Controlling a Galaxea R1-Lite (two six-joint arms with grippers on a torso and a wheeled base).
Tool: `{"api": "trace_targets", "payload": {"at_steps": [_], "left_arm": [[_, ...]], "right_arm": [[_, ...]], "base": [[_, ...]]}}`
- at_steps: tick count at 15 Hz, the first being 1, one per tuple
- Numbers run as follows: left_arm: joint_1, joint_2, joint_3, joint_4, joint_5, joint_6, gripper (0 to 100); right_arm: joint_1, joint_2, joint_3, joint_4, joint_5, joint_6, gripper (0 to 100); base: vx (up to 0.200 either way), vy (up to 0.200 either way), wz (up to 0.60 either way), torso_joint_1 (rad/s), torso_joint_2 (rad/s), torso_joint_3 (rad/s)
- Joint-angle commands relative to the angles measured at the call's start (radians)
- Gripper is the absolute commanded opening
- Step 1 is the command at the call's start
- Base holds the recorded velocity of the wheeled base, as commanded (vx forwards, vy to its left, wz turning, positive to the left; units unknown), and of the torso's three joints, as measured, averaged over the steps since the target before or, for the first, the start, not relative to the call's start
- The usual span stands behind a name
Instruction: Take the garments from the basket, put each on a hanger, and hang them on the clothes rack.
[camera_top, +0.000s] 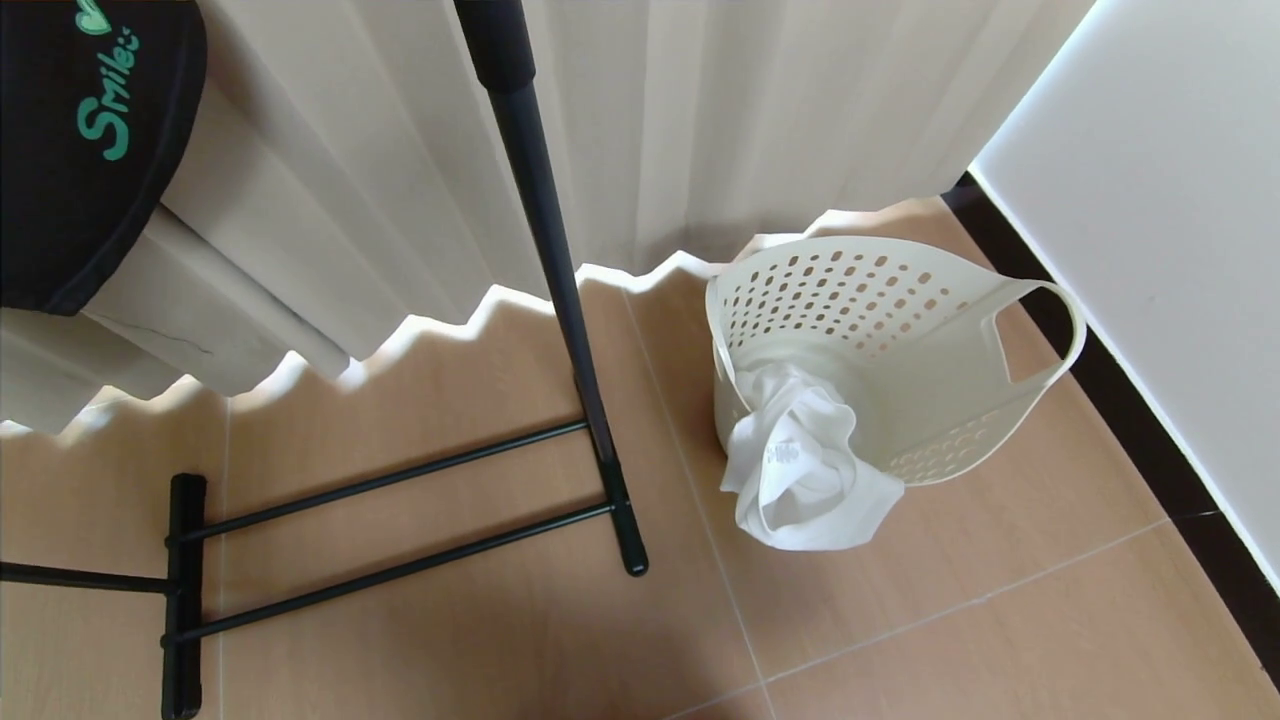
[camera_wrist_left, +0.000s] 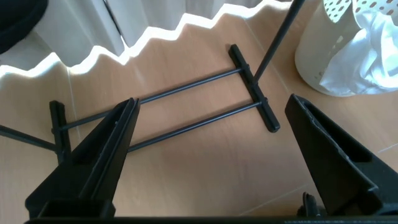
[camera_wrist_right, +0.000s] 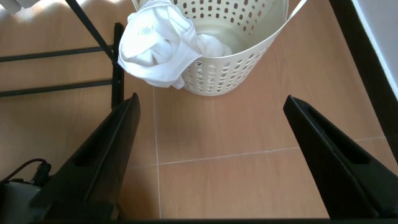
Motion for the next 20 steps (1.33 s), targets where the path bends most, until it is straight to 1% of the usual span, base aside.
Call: {"api": "trace_targets", "payload": {"at_steps": [1, 3, 6, 8, 10, 11, 12, 13, 16, 17, 20], "left_arm": [[0.001, 0.002, 0.000, 0.000, 0.000, 0.000, 100], [0.001, 0.000, 0.000, 0.000, 0.000, 0.000, 100], [0.002, 0.000, 0.000, 0.000, 0.000, 0.000, 100], [0.002, 0.000, 0.000, 0.000, 0.000, 0.000, 100], [0.001, 0.000, 0.000, 0.000, 0.000, 0.003, 100], [0.001, 0.000, 0.000, 0.000, 0.000, 0.002, 100], [0.001, 0.000, 0.000, 0.000, 0.000, 0.002, 100], [0.001, 0.000, 0.000, 0.000, 0.000, 0.002, 100], [0.001, 0.000, 0.000, 0.000, 0.000, 0.000, 100], [0.001, 0.000, 0.000, 0.000, 0.002, 0.000, 100], [0.001, 0.000, 0.000, 0.000, 0.000, 0.000, 100]], "right_arm": [[0.000, 0.002, 0.001, 0.000, -0.001, 0.000, 100], [0.000, 0.002, 0.001, -0.001, -0.004, -0.003, 100], [0.000, 0.002, 0.000, -0.003, -0.004, -0.003, 100], [0.000, 0.006, -0.002, 0.010, -0.009, -0.040, 100], [0.008, 0.149, -0.006, 0.022, 0.002, -0.043, 100], [0.036, 0.215, -0.003, 0.016, 0.014, -0.043, 100], [0.068, 0.249, -0.002, 0.011, 0.017, -0.043, 100], [0.142, 0.316, 0.000, -0.020, 0.022, -0.043, 100], [0.272, 0.491, 0.003, -0.104, 0.023, -0.038, 100], [0.284, 0.546, -0.002, -0.139, 0.023, -0.038, 100], [0.309, 0.853, -0.011, -0.405, 0.023, -0.050, 100]], "base": [[0.000, 0.000, 0.00, -0.002, 0.00, -0.193], [0.000, 0.000, 0.00, 0.000, 0.00, -0.154], [0.000, 0.000, 0.00, 0.004, 0.00, -0.020], [0.000, 0.000, 0.00, 0.000, 0.00, 0.000], [0.000, 0.000, 0.00, 0.000, 0.00, 0.000], [0.000, 0.000, 0.00, 0.000, 0.00, 0.000], [0.000, 0.000, 0.00, 0.000, 0.00, 0.000], [0.000, 0.000, 0.00, 0.000, 0.00, 0.000], [0.000, 0.000, 0.00, 0.000, 0.00, 0.000], [0.000, 0.000, 0.00, 0.000, 0.00, 0.000], [0.000, 0.000, 0.00, 0.000, 0.00, 0.000]]}}
